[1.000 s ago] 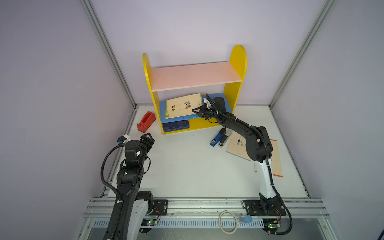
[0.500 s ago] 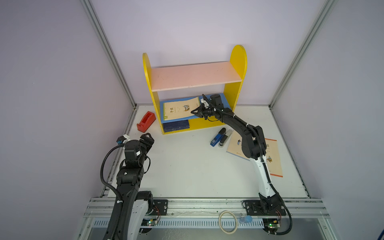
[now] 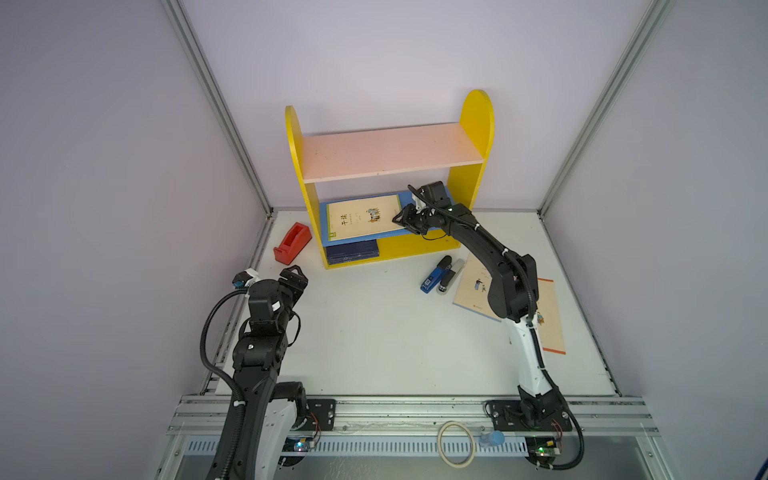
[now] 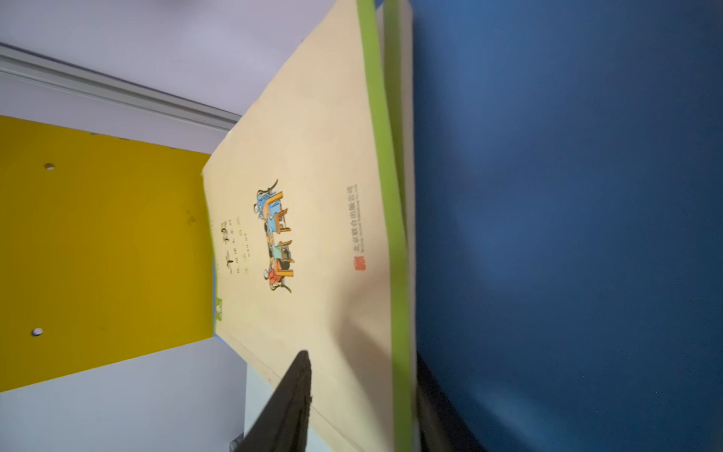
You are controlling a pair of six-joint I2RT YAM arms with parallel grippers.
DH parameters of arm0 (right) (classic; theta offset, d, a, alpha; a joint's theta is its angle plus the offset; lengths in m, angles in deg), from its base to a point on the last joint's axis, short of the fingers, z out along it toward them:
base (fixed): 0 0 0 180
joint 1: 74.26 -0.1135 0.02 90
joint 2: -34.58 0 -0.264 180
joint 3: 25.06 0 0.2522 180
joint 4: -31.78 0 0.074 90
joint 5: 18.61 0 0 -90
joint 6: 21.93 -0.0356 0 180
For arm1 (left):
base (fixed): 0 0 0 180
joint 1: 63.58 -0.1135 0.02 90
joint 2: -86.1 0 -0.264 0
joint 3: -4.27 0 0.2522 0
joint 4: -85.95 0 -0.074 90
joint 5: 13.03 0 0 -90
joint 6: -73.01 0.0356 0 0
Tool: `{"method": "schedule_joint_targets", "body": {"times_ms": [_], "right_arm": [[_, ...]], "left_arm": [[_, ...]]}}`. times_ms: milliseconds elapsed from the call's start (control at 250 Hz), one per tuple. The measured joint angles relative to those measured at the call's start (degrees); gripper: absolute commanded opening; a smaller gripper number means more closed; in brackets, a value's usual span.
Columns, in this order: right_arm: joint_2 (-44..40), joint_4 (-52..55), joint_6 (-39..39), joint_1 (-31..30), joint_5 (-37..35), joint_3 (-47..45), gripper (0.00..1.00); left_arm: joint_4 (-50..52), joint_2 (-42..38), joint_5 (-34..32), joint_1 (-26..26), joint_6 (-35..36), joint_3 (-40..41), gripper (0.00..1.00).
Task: Stacking books/files
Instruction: Place the book on the bookshelf.
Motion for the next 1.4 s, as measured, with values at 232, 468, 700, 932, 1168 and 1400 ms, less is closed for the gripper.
{"method": "schedule_joint_targets", "body": {"times_ms": [232,468,700,932,1168,1400], "right_arm": [[-2.86,-1.44,1.01,-0.33,-5.97,-4.24,0.42],[-4.44,-3.82,0.76,-0.74,-8.85,-7.34,0.42],[-3.02,-5.16,-0.24,-2.21,-9.70,-5.97,0.38],[1.51,-5.92,-1.16,-2.75,-8.63,0.00,0.38],[2.56,-5.55,-1.11,-3.17,-8.98,1.73,0.38],[0.31,-4.61,-0.15,-3.82,-11.02,-0.61,0.38]], "left_arm": [[0.00,0.33,0.04,-0.26,-0.02,0.00,0.85],[0.00,0.55,0.17,-0.37,-0.04,0.00,0.85],[0.02,0.79,0.42,-0.55,-0.04,-0.09,0.85],[0.02,0.83,0.44,-0.66,-0.04,-0.09,0.86],[0.02,0.85,0.98,-0.81,-0.04,-0.09,0.86],[0.02,1.36,1.03,-0.81,-0.04,-0.09,0.86]]}}
